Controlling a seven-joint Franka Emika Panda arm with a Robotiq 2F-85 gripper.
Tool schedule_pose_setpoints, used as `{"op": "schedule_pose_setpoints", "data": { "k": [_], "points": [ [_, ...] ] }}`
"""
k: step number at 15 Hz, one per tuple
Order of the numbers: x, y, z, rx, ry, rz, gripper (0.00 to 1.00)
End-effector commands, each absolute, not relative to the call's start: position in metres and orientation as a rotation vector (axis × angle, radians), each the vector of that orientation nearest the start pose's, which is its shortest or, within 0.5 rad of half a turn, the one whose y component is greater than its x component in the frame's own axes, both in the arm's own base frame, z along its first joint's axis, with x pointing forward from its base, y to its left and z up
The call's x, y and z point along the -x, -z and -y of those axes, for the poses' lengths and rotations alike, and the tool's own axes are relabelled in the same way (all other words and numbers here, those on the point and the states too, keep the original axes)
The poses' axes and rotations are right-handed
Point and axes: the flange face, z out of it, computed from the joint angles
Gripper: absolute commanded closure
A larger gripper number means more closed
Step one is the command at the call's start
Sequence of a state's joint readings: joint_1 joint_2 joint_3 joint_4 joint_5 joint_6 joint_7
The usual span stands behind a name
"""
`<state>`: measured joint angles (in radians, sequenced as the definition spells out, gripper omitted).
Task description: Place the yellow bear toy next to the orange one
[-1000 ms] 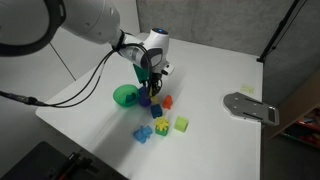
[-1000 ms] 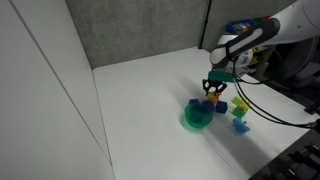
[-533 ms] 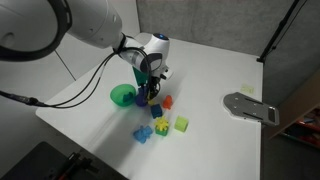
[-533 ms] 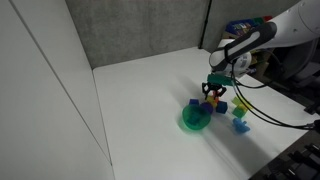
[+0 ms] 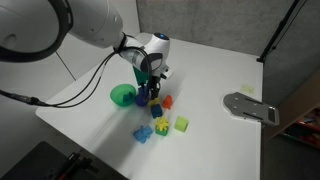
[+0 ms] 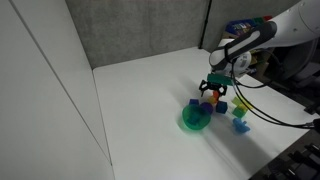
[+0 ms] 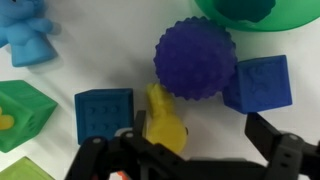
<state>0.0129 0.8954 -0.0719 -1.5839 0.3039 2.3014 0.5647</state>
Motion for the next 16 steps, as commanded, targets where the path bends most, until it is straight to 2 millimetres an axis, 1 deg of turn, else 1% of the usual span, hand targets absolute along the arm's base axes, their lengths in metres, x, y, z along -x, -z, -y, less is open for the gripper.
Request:
{"op": "schedule_pose_setpoints", "data": {
  "k": [1,3,5,9,12,16],
  "points": [
    [-0.674,-0.120,0.019,2.801,-0.268,-1.121,0.00],
    [-0.674,-0.135,0.011,2.845,-0.237,-1.040,0.00],
    [-0.674,-0.154,0.001,2.907,-0.186,-0.903,0.00],
    [-0.670,-0.201,-0.013,3.018,-0.078,-0.599,0.00],
    [-0.655,-0.235,-0.018,3.064,-0.050,-0.431,0.00],
    [-0.627,-0.276,-0.022,3.111,-0.044,-0.296,0.00]
  ]
}}
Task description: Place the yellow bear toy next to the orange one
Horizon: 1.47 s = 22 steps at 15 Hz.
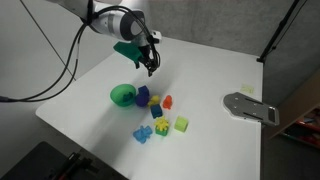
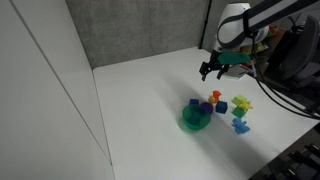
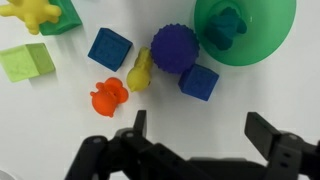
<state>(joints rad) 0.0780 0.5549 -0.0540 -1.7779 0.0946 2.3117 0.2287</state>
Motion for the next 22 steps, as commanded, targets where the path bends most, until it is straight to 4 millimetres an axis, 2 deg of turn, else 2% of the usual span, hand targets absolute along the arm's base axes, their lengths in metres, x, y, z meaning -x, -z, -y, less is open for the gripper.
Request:
{"op": "schedule_pose_setpoints", "data": {
  "k": [1,5,10,15,18,22],
  "points": [
    [-0.619,-0.287,-0.023,3.120,-0.041,-0.270,0.00],
    [-0.589,-0.331,-0.023,3.140,-0.057,-0.219,0.00],
    [-0.554,-0.399,-0.020,3.125,-0.038,-0.223,0.00],
    [-0.536,-0.464,-0.014,3.099,0.002,-0.227,0.00],
    [-0.530,-0.488,-0.011,3.092,-0.014,-0.239,0.00],
    [-0.524,-0.498,-0.010,3.089,-0.033,-0.240,0.00]
  ]
}}
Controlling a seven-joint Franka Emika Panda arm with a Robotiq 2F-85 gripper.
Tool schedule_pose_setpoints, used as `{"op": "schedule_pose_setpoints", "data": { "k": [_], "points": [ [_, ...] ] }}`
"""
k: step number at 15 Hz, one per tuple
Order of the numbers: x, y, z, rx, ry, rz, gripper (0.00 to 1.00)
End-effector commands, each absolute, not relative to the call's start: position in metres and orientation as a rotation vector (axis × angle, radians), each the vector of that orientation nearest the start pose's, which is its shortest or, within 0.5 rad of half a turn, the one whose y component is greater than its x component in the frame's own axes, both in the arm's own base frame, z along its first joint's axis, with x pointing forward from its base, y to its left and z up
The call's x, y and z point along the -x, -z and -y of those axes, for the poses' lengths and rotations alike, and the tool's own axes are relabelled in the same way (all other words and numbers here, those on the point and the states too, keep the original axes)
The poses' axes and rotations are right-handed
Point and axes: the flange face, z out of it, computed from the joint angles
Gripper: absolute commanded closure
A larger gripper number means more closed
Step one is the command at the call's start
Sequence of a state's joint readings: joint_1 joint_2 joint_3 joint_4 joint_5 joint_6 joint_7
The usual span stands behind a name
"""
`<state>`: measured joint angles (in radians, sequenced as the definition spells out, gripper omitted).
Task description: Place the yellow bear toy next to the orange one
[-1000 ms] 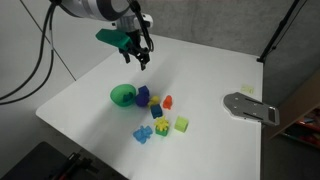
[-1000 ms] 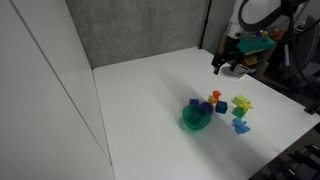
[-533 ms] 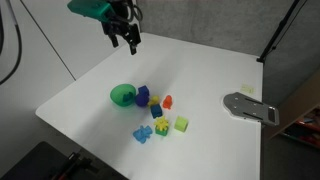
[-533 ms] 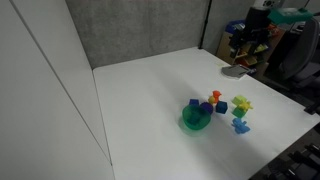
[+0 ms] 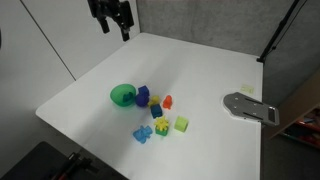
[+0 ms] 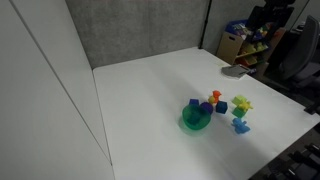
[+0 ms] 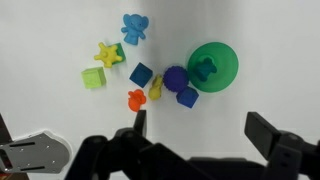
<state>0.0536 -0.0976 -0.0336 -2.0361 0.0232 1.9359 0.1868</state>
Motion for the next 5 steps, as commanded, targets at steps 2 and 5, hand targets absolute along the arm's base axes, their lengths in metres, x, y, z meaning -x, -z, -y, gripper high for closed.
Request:
{"op": "schedule_pose_setpoints", "data": {
  "k": [2,5],
  "points": [
    [-0.5227,-0.4964,-0.0098,3.093,-0.046,-0.213,0.00],
    [-0.5244,-0.4895,-0.0118,3.108,-0.029,-0.245,0.00]
  ]
}}
